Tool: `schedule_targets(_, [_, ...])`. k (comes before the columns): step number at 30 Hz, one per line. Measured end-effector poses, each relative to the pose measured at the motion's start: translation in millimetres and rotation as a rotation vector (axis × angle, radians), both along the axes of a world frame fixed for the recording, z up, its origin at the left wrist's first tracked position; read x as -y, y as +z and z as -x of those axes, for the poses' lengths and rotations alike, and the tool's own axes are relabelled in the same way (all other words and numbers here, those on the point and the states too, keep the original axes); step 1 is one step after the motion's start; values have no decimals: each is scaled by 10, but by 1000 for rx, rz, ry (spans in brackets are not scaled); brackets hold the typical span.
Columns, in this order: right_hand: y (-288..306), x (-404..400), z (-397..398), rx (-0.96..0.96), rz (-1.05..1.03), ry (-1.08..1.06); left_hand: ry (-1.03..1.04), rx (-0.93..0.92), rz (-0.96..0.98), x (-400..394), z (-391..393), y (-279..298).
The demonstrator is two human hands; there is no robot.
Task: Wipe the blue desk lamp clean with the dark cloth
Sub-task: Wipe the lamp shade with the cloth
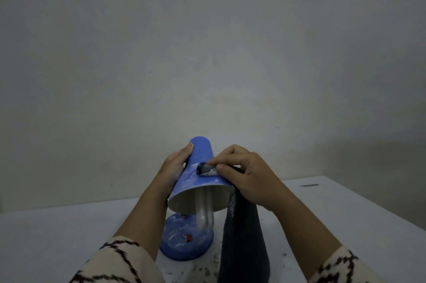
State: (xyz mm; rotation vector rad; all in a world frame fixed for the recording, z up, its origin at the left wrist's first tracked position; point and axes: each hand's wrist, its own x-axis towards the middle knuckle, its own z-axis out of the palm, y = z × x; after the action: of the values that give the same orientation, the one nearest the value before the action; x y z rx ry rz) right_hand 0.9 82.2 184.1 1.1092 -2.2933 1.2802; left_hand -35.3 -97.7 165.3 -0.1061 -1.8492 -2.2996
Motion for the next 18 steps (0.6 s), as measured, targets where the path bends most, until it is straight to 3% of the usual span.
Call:
schedule_targets(3, [-24, -26, -82, -49, -47, 108, -4, 7, -19, -17, -2, -23])
schedule_targets(8, [-74, -193, -77, 67, 46, 204, 15, 30, -34, -68, -58, -7])
schedule_targets(18, [-137, -116, 202, 191, 187, 121, -48, 90, -55, -10, -52, -9])
